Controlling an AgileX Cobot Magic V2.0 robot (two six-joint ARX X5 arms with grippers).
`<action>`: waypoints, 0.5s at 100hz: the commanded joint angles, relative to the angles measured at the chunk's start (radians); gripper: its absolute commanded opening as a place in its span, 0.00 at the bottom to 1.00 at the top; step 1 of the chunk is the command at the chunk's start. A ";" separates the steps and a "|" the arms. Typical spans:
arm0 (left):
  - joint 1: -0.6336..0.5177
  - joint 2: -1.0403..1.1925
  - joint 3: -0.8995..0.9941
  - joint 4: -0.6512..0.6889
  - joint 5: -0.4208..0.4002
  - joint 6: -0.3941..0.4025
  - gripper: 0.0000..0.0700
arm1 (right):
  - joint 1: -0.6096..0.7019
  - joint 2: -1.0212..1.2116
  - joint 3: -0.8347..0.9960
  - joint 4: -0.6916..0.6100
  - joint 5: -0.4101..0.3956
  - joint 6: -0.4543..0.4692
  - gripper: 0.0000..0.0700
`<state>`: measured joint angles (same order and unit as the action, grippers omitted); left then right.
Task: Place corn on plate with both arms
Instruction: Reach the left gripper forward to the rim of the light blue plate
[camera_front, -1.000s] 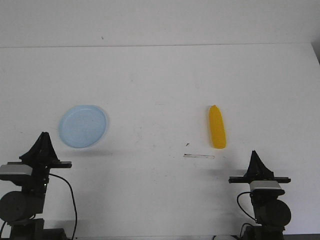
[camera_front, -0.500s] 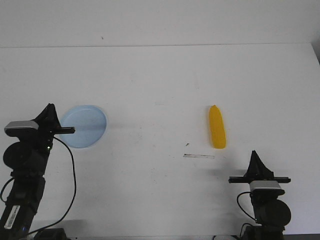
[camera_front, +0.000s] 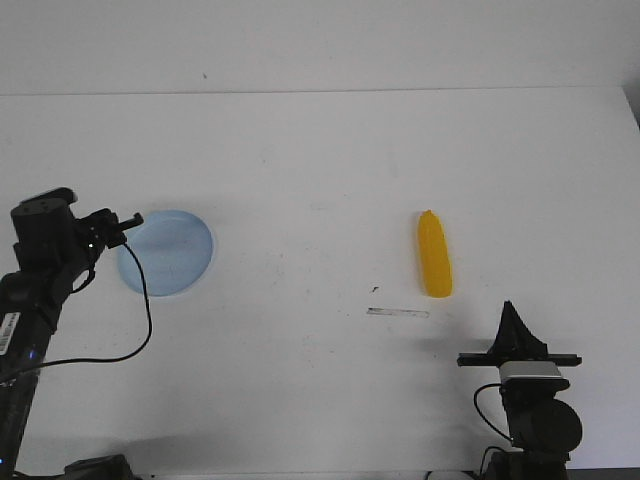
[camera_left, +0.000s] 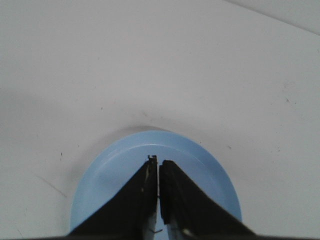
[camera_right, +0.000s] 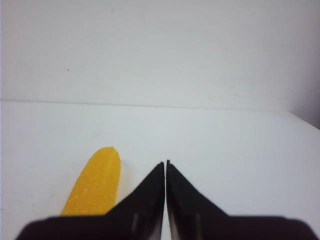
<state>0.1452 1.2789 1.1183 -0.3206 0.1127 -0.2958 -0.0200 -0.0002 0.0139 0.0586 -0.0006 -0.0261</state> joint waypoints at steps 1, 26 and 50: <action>0.061 0.026 0.021 -0.015 0.104 -0.149 0.00 | 0.001 0.002 -0.001 0.013 0.000 0.003 0.01; 0.213 0.100 0.020 -0.124 0.335 -0.154 0.00 | 0.001 0.002 -0.001 0.013 0.000 0.003 0.01; 0.264 0.185 0.017 -0.214 0.335 -0.093 0.01 | 0.001 0.002 -0.001 0.013 0.000 0.003 0.01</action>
<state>0.4053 1.4292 1.1191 -0.5152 0.4427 -0.4202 -0.0200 -0.0002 0.0139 0.0589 -0.0006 -0.0261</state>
